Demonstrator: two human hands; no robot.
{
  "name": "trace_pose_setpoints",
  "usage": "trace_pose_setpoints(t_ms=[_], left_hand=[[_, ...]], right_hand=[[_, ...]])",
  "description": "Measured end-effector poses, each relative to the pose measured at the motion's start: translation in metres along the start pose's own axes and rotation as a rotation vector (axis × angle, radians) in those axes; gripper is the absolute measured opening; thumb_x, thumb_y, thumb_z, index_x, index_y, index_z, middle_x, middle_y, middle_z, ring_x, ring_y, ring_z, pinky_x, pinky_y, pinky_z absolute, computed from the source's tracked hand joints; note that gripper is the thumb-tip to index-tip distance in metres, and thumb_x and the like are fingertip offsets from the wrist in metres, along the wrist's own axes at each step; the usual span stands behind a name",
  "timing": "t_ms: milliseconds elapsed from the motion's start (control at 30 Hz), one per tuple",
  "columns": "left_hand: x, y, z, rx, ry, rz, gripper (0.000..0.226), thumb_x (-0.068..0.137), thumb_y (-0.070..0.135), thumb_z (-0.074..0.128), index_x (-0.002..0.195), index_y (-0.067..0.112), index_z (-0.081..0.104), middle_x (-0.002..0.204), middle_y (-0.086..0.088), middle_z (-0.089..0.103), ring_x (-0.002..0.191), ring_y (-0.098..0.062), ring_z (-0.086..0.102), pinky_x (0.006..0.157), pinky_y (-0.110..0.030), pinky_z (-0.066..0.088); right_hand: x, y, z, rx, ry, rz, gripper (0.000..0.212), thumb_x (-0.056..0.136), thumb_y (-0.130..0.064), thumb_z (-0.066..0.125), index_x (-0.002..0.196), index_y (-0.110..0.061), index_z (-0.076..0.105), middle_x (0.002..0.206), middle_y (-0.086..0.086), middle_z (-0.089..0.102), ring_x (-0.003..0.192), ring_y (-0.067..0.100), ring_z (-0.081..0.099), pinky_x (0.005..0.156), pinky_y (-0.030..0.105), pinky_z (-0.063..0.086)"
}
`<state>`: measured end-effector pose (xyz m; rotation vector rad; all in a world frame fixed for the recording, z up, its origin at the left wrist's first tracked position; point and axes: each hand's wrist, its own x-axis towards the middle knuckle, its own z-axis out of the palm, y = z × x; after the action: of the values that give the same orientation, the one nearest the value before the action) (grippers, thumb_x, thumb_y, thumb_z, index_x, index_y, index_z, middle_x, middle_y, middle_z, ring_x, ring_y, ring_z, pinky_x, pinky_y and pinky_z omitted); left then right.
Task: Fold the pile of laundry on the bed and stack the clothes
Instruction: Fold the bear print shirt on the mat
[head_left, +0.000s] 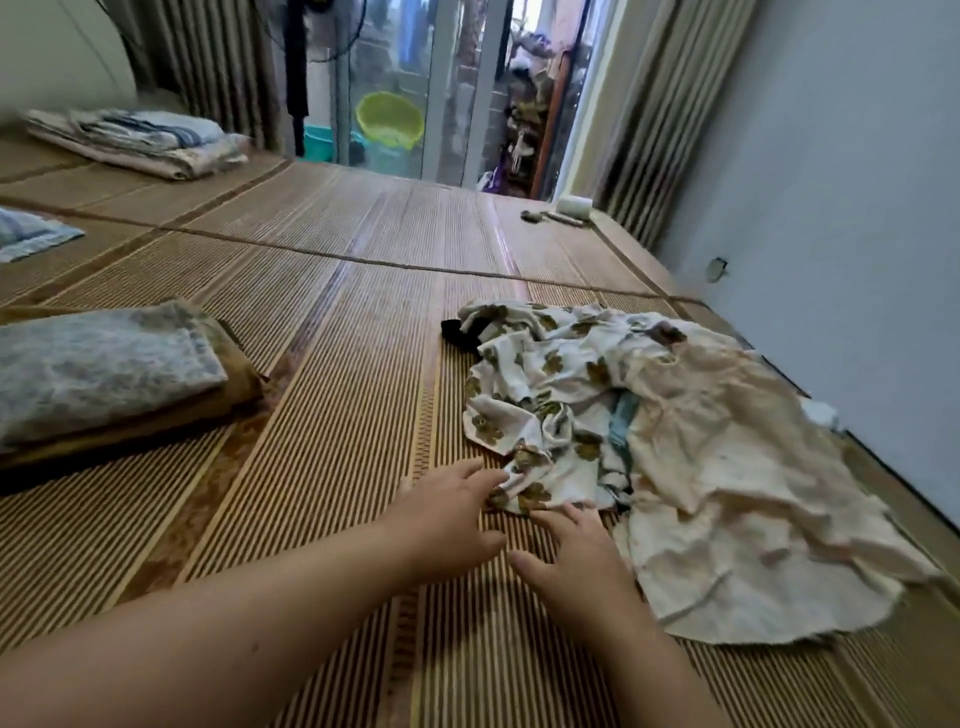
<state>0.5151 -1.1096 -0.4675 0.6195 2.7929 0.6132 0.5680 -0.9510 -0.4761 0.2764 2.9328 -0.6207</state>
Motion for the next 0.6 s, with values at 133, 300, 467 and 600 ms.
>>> trace_pose_setpoints(t_ms=[133, 300, 467, 600], left_hand=[[0.042, -0.001, 0.002, -0.019, 0.016, -0.010, 0.073, 0.085, 0.052, 0.060, 0.148, 0.041, 0.025, 0.158, 0.009, 0.023, 0.144, -0.015, 0.024, 0.115, -0.054, 0.027], [0.106, -0.005, -0.016, 0.018, 0.067, 0.015, 0.075, 0.086, 0.054, 0.060, 0.150, 0.036, 0.024, 0.158, 0.007, 0.020, 0.145, -0.019, 0.023, 0.117, -0.049, 0.025], [0.193, -0.019, -0.046, -0.010, 0.126, -0.044, 0.092, 0.078, 0.064, 0.062, 0.152, 0.040, 0.013, 0.163, 0.000, 0.003, 0.149, -0.027, 0.005, 0.117, -0.051, 0.014], [0.237, -0.018, -0.064, -0.070, 0.007, -0.069, 0.097, 0.077, 0.058, 0.069, 0.151, 0.047, 0.008, 0.162, -0.009, -0.009, 0.149, -0.033, -0.002, 0.118, -0.049, 0.011]], right_hand=[[0.032, 0.003, -0.001, 0.074, 0.024, -0.037, 0.060, 0.082, -0.058, 0.053, 0.138, -0.037, 0.045, 0.143, -0.006, 0.044, 0.134, 0.017, 0.037, 0.107, 0.047, 0.036], [0.055, 0.011, 0.008, 0.072, 0.112, -0.054, 0.062, 0.086, -0.056, 0.051, 0.143, -0.035, 0.038, 0.141, -0.008, 0.042, 0.130, 0.014, 0.039, 0.104, 0.038, 0.039], [0.064, 0.023, 0.018, -0.023, 0.181, -0.105, 0.057, 0.085, -0.055, 0.050, 0.139, -0.039, 0.040, 0.128, -0.015, 0.044, 0.120, 0.011, 0.044, 0.101, 0.035, 0.041], [0.072, 0.028, 0.032, -0.028, 0.308, -0.115, 0.051, 0.060, -0.061, 0.047, 0.099, -0.035, 0.067, 0.087, -0.011, 0.057, 0.072, 0.015, 0.062, 0.057, 0.035, 0.056]])
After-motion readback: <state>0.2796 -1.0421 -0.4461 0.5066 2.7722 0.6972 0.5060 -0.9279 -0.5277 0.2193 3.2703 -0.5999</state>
